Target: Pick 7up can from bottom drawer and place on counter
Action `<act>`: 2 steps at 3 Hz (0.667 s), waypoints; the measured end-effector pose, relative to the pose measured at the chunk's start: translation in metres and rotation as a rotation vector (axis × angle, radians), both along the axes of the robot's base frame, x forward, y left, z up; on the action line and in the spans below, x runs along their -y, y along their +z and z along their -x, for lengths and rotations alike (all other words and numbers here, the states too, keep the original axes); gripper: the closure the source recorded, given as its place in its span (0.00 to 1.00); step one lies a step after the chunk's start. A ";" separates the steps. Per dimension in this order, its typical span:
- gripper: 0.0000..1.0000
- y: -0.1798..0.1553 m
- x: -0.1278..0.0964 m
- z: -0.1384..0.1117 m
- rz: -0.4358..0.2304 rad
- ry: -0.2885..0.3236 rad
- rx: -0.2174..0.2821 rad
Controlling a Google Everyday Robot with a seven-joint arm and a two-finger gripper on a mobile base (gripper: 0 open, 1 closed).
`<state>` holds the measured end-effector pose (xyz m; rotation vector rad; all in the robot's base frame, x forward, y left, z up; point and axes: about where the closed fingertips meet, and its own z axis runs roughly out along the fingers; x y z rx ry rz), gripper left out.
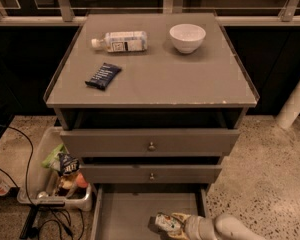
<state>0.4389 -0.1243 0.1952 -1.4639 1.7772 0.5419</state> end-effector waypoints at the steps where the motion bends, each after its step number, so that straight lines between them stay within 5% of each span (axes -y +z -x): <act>1: 1.00 0.042 0.026 0.026 0.003 -0.007 0.067; 2: 1.00 0.093 0.050 0.035 0.026 -0.001 0.126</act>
Offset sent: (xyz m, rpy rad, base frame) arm -0.0404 -0.0916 0.1669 -0.0757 -0.2136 0.0016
